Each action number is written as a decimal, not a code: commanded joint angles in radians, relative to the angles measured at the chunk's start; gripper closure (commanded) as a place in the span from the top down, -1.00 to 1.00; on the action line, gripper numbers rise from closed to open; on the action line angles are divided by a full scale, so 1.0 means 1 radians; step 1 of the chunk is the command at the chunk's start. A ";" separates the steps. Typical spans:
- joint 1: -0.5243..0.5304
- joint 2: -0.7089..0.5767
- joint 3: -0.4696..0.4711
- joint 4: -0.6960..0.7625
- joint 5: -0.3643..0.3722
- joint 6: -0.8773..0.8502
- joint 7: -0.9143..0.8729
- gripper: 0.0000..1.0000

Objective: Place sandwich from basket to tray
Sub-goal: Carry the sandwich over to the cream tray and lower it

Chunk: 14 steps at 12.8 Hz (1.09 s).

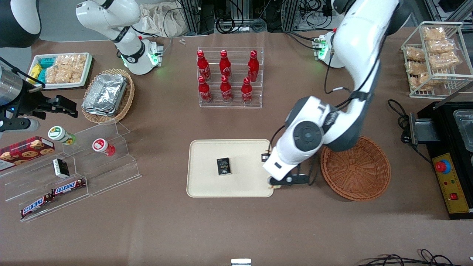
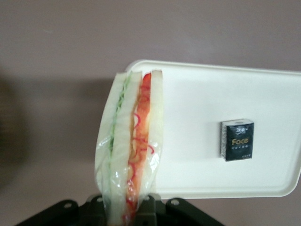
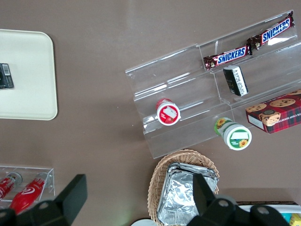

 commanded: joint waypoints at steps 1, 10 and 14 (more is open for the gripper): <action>-0.074 0.099 0.016 0.053 0.070 0.092 -0.036 -0.90; -0.094 0.115 0.019 -0.001 0.115 0.195 -0.138 1.00; -0.071 -0.027 0.019 -0.017 0.117 0.030 -0.242 1.00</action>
